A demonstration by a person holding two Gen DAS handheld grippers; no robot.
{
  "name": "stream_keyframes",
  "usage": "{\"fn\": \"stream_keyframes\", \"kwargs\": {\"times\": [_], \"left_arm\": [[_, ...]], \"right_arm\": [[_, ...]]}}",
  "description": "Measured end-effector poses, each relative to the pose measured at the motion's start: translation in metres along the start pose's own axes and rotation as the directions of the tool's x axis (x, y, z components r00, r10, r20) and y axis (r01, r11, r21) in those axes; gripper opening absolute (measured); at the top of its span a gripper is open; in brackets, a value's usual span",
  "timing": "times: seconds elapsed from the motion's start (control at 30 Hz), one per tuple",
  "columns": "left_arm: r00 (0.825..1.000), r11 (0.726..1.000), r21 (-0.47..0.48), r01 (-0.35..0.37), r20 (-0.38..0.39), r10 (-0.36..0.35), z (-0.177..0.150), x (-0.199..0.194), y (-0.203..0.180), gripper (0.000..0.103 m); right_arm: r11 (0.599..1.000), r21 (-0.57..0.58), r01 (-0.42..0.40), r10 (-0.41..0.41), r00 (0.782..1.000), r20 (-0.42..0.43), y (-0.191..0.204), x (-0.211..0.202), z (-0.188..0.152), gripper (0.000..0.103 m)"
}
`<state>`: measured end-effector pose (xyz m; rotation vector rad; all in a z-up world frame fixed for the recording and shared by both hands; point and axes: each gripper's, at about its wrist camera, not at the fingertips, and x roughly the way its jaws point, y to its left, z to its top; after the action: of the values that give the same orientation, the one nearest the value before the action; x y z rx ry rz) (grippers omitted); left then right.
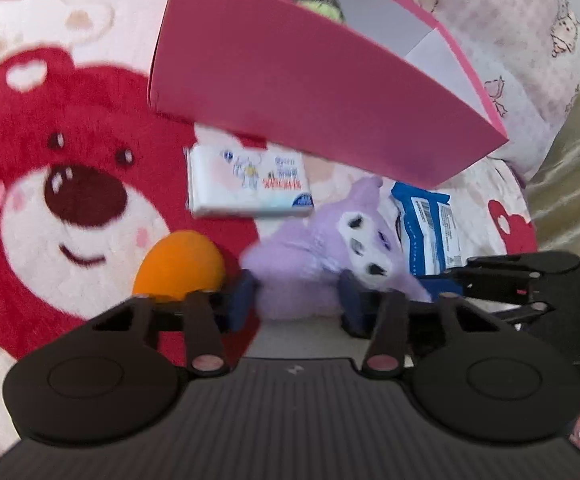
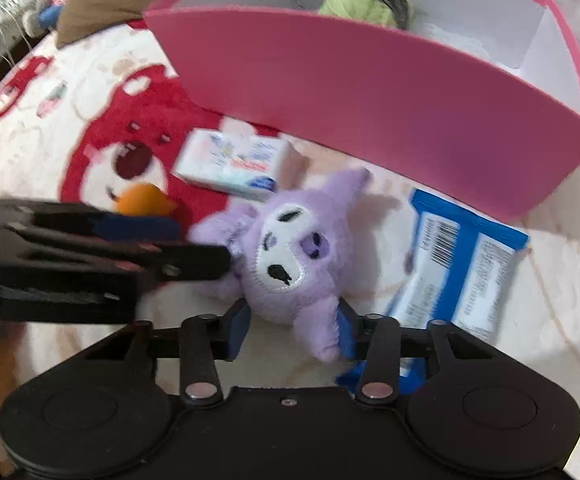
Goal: Organize objects
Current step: 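Lower the left tool's open fingers around the purple plush and close, then lift the purple plush with the left tool and carry it over the pink box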
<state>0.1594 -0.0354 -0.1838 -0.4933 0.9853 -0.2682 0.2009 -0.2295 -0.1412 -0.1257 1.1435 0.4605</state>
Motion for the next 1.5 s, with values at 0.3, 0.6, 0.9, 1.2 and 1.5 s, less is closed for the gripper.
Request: {"fn": "stream_keyframes", "kwargs": {"times": [0.3,0.6,0.9,1.2,1.5], "left_arm": [[1.0,0.998,-0.067,0.015,-0.011,-0.016,0.001,0.002,0.009,0.034],[0.995,0.978,-0.193,0.08,-0.05,-0.091,-0.002,0.004,0.023,0.037],[0.999,0.995,-0.082,0.05,0.01,-0.049,-0.005,0.004,0.01,0.044],[0.998,0.998,-0.055,0.029,0.05,-0.026,-0.003,0.01,0.006,0.047],[0.997,0.999,0.002,0.039,0.066,-0.039,-0.006,0.01,-0.002,0.044]], "right_arm": [[0.998,0.03,0.05,-0.049,0.998,-0.032,0.0,0.01,0.0,0.061],[0.985,-0.135,0.11,-0.108,0.994,0.02,0.02,0.005,-0.001,0.061],[0.997,-0.039,0.063,-0.062,0.998,0.029,0.001,0.007,0.008,0.049],[0.999,0.005,0.048,-0.048,0.999,0.013,-0.003,0.016,0.009,0.049],[0.996,-0.036,0.077,-0.076,0.996,0.045,0.006,0.013,0.003,0.048]]}}
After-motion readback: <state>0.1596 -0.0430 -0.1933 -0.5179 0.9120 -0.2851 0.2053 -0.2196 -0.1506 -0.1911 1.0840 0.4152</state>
